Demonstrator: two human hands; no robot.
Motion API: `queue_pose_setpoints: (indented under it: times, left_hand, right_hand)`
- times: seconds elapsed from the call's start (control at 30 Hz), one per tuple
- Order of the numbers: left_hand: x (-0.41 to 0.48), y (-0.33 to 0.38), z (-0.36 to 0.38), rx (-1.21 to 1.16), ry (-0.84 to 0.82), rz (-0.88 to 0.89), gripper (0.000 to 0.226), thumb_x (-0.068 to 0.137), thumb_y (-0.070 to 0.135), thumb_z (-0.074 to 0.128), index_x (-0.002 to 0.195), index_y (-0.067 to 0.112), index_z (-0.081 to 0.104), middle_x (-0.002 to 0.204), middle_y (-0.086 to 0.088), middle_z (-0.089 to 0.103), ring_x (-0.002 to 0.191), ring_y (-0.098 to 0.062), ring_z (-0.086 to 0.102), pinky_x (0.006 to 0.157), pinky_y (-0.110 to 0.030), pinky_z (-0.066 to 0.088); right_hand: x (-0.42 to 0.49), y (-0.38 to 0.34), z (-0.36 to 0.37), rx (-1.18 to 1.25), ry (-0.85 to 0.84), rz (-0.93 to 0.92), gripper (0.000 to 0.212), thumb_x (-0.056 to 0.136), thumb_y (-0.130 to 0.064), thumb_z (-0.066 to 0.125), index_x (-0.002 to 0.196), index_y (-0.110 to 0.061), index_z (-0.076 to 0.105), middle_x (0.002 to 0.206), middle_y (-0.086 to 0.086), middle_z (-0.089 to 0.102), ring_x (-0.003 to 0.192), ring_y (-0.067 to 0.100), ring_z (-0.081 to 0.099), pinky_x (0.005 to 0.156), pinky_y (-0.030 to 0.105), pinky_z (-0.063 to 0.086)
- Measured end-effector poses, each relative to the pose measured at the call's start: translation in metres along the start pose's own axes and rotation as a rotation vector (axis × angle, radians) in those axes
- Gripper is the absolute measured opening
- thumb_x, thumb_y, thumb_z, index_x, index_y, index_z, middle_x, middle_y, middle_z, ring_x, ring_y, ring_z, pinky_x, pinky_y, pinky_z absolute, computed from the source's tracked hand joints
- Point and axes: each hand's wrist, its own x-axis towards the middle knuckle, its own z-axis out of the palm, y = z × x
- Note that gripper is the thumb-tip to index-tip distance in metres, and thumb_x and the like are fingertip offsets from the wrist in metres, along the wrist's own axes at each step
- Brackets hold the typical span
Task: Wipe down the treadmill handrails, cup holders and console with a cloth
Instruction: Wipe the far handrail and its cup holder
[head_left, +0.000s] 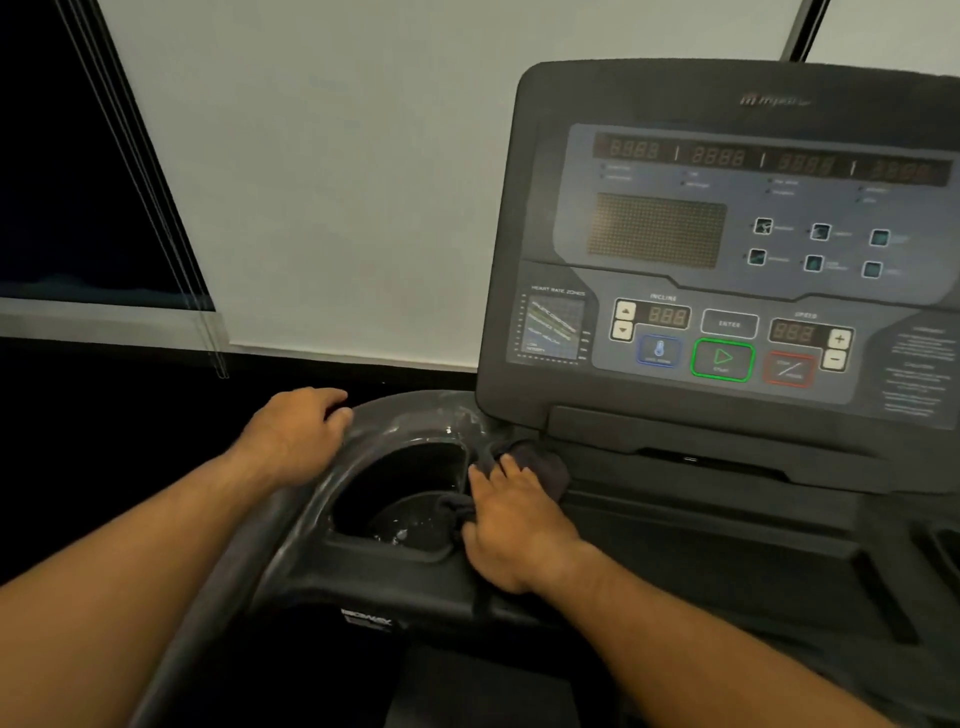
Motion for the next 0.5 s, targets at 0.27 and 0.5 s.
queue_pose_setpoints:
  times: [0.27,0.5]
  left_hand:
    - [0.031,-0.019,0.025,0.000,-0.161,-0.031,0.044,0.102,0.039,0.043,0.136,0.013,0.052,0.132,-0.010,0.059,0.119,-0.027,0.055,0.098,-0.038,0.043]
    - [0.047,-0.039,0.036,0.046,-0.230,-0.063,0.048,0.101,0.049,0.032,0.119,0.015,0.061,0.119,-0.011,0.064,0.106,-0.027,0.059,0.089,-0.037,0.046]
  right_hand:
    - [0.064,-0.005,-0.004,0.068,0.009,0.093,0.069,0.095,-0.040,0.026,0.154,-0.010,0.005,0.159,0.016,0.014,0.147,0.026,0.010,0.119,0.036,0.002]
    - [0.129,-0.004,-0.010,0.219,0.034,0.120,0.066,0.098,-0.040,0.027,0.154,-0.018,0.000,0.162,-0.001,-0.002,0.148,0.019,-0.008,0.120,0.042,0.005]
